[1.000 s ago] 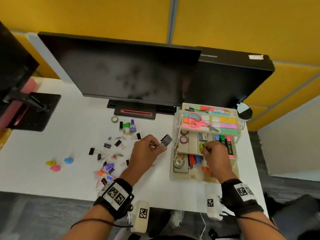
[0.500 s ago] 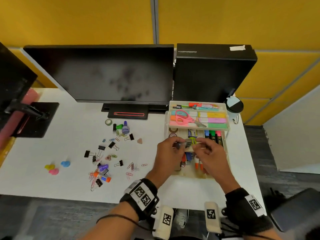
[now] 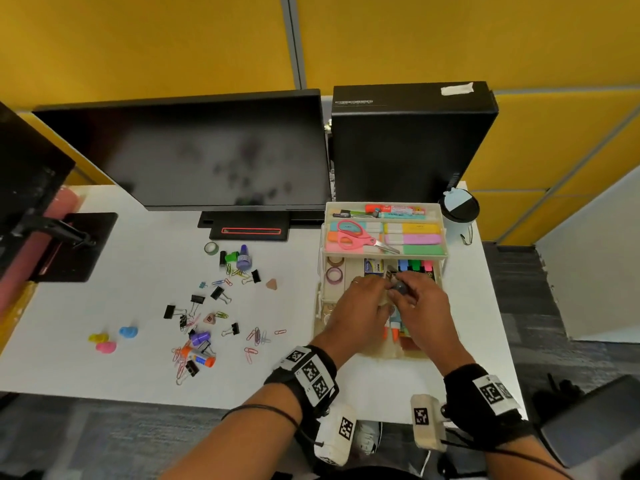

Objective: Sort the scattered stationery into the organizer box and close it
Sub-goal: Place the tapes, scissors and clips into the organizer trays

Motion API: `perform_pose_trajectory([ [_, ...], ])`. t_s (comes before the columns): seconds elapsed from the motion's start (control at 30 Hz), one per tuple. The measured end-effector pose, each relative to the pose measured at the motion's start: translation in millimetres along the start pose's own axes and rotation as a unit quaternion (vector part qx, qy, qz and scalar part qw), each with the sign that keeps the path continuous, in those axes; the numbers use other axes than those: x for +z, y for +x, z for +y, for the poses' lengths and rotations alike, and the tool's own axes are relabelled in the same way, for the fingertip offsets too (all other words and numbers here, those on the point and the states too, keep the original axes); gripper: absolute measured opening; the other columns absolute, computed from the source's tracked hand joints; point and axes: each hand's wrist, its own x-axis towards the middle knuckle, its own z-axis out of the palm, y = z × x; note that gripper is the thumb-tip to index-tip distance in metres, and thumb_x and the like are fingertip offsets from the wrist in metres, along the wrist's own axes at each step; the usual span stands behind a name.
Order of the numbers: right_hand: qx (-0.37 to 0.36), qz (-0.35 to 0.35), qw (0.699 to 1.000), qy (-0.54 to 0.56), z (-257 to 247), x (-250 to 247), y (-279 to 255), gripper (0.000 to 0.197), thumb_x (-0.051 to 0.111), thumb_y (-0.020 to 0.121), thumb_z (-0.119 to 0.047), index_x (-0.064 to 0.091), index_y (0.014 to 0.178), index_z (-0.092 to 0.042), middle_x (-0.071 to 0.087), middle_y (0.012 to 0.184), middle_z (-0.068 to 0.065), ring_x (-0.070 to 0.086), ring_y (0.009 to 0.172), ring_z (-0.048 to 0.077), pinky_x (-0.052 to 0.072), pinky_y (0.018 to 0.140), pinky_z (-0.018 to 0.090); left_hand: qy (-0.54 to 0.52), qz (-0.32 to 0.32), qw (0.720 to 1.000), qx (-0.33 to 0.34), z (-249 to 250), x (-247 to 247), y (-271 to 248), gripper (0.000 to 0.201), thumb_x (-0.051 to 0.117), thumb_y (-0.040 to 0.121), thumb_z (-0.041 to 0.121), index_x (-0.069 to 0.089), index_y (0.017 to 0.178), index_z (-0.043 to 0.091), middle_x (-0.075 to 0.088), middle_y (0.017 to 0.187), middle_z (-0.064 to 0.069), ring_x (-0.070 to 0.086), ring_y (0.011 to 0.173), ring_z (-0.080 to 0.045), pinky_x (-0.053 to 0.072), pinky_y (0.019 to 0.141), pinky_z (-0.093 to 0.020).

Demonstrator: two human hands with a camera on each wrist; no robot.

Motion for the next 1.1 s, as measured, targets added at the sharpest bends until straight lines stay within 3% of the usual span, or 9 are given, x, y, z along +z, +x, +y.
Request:
perform_pose_trajectory([
  [0.07, -0.026, 0.004, 0.999, -0.045, 3, 5, 4, 0.037, 0.077, 0.09, -0.005, 0.071, 0.126, -0.008, 0.063, 0.117, 0.004, 0.061, 0.1, 0.012, 0.049, 0.093, 0.011, 0.095, -0.02, 0.995, 0.03, -6, -3, 1, 0.028, 0.062, 0.086, 0.009, 0.063, 0.114, 0.011, 0.063, 0.113, -0.008, 0.055, 0.103, -0.027, 0.048, 0.089, -0.038],
  [0.17, -0.032, 0.002, 0.995, -0.093, 5, 12, 11, 0.04, 0.081, 0.087, -0.009, 0.072, 0.126, -0.008, 0.062, 0.113, 0.004, 0.056, 0.099, 0.011, 0.048, 0.095, 0.024, 0.191, -0.039, 0.979, 0.051, -13, -5, -1, 0.032, 0.069, 0.078, 0.01, 0.068, 0.11, 0.011, 0.063, 0.113, -0.008, 0.058, 0.101, -0.027, 0.046, 0.087, -0.035],
  [0.37, -0.02, -0.01, 0.988, -0.151, 3, 14, 22, 0.039, 0.083, 0.085, -0.01, 0.074, 0.122, -0.007, 0.066, 0.114, 0.009, 0.058, 0.109, 0.027, 0.04, 0.095, 0.027, 0.238, -0.056, 0.968, 0.048, -17, -10, 1, 0.027, 0.062, 0.086, 0.022, 0.065, 0.112, 0.014, 0.057, 0.115, -0.007, 0.053, 0.1, -0.027, 0.047, 0.085, -0.04],
  [0.5, -0.023, -0.043, 0.984, -0.169, 6, 11, 28, 0.031, 0.074, 0.092, -0.007, 0.073, 0.123, -0.007, 0.06, 0.116, 0.007, 0.057, 0.107, 0.023, 0.038, 0.094, 0.024, 0.229, -0.064, 0.97, 0.047, -17, -11, 0, 0.026, 0.061, 0.089, 0.021, 0.063, 0.114, 0.013, 0.054, 0.116, -0.008, 0.054, 0.098, -0.027, 0.05, 0.081, -0.041],
  [0.7, -0.046, -0.011, 0.982, -0.183, 7, 13, 31, 0.024, 0.075, 0.092, -0.013, 0.077, 0.116, -0.009, 0.065, 0.108, 0.006, 0.061, 0.099, 0.025, 0.043, 0.082, 0.029, 0.191, -0.078, 0.977, 0.054, -25, -12, -5, 0.032, 0.064, 0.087, 0.016, 0.06, 0.118, 0.011, 0.052, 0.12, -0.01, 0.055, 0.098, -0.029, 0.054, 0.081, -0.043],
  [0.83, -0.055, 0.008, 0.98, -0.193, 4, 18, 25, 0.023, 0.074, 0.093, -0.011, 0.076, 0.116, -0.009, 0.068, 0.11, 0.008, 0.064, 0.101, 0.027, 0.047, 0.086, 0.032, 0.146, -0.073, 0.984, 0.067, -33, -22, -10, 0.039, 0.066, 0.087, 0.013, 0.057, 0.125, 0.012, 0.047, 0.133, -0.009, 0.057, 0.101, -0.029, 0.054, 0.079, -0.041],
  [0.9, -0.053, 0.028, 0.977, -0.202, -3, 20, 21, 0.022, 0.073, 0.092, -0.009, 0.076, 0.114, -0.009, 0.069, 0.109, 0.009, 0.064, 0.1, 0.03, 0.051, 0.087, 0.036, 0.125, -0.057, 0.988, 0.064, -38, -31, -15, 0.041, 0.065, 0.089, 0.013, 0.056, 0.129, 0.013, 0.045, 0.138, -0.007, 0.056, 0.108, -0.029, 0.054, 0.082, -0.039],
  [1.0, -0.086, 0.062, 0.974, -0.199, -27, 27, 11, 0.014, 0.073, 0.09, -0.005, 0.076, 0.103, -0.009, 0.07, 0.099, 0.008, 0.063, 0.092, 0.029, 0.052, 0.081, 0.038, 0.112, -0.012, 0.992, 0.059, -53, -51, -28, 0.04, 0.063, 0.092, 0.017, 0.058, 0.132, 0.014, 0.048, 0.137, -0.005, 0.051, 0.118, -0.025, 0.05, 0.097, -0.035],
  [1.1, -0.133, -0.001, 0.975, -0.18, -60, 53, 1, 0.013, 0.073, 0.09, -0.007, 0.076, 0.101, -0.012, 0.069, 0.096, 0.003, 0.063, 0.085, 0.021, 0.049, 0.074, 0.032, 0.106, 0.019, 0.994, 0.022, -79, -74, -45, 0.038, 0.06, 0.094, 0.019, 0.059, 0.132, 0.016, 0.049, 0.135, -0.003, 0.052, 0.115, -0.023, 0.05, 0.095, -0.034],
])
